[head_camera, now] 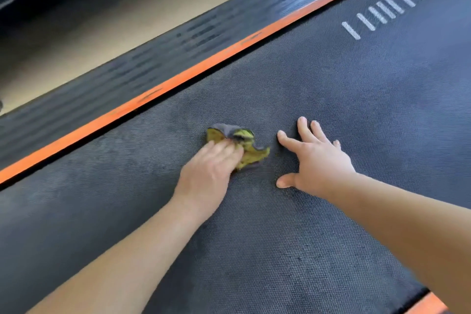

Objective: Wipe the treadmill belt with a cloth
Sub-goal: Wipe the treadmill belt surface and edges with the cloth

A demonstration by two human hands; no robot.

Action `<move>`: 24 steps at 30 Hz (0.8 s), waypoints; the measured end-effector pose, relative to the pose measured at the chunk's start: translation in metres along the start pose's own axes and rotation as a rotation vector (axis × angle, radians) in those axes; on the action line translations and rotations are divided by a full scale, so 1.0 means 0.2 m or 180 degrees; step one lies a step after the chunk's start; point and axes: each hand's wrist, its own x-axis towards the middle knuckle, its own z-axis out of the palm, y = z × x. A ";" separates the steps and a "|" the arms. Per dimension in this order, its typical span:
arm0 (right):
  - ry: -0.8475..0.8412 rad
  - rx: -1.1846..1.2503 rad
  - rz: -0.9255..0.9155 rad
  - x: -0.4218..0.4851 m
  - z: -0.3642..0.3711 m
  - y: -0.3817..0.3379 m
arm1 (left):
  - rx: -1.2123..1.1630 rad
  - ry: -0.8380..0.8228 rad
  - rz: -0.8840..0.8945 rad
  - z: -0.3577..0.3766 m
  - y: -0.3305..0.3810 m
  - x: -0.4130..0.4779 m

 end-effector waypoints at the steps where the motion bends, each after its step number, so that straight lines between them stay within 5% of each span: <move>1: -0.0033 0.0002 0.0010 0.00 -0.01 -0.01 | -0.0004 0.0042 -0.0476 0.00 -0.04 0.04; 4: -0.0055 0.0010 0.0022 0.00 -0.01 -0.02 | -0.0131 0.0106 -0.0908 0.01 0.12 0.07; 7: 0.0013 -0.0070 0.0007 0.00 0.00 -0.01 | -0.0360 -0.0119 0.0105 0.03 0.35 -0.13; 10: 0.0045 -0.0129 -0.0021 0.00 0.00 0.00 | -0.0284 -0.0114 0.0699 0.03 0.19 -0.16; 15: -0.0063 -0.0012 0.0039 -0.01 -0.01 -0.02 | -0.0126 0.0027 -0.1145 -0.03 0.02 -0.05; 17: -0.0041 0.0004 0.0034 -0.01 0.00 -0.02 | -0.0102 -0.0111 -0.0920 0.02 0.16 -0.11; 21: -0.0037 -0.0081 -0.0017 -0.01 -0.02 -0.01 | -0.0349 -0.0198 0.0427 0.02 0.24 -0.21; 24: -0.0100 0.0016 0.0041 -0.02 -0.05 -0.03 | -0.0238 -0.0088 -0.0076 -0.02 0.06 -0.12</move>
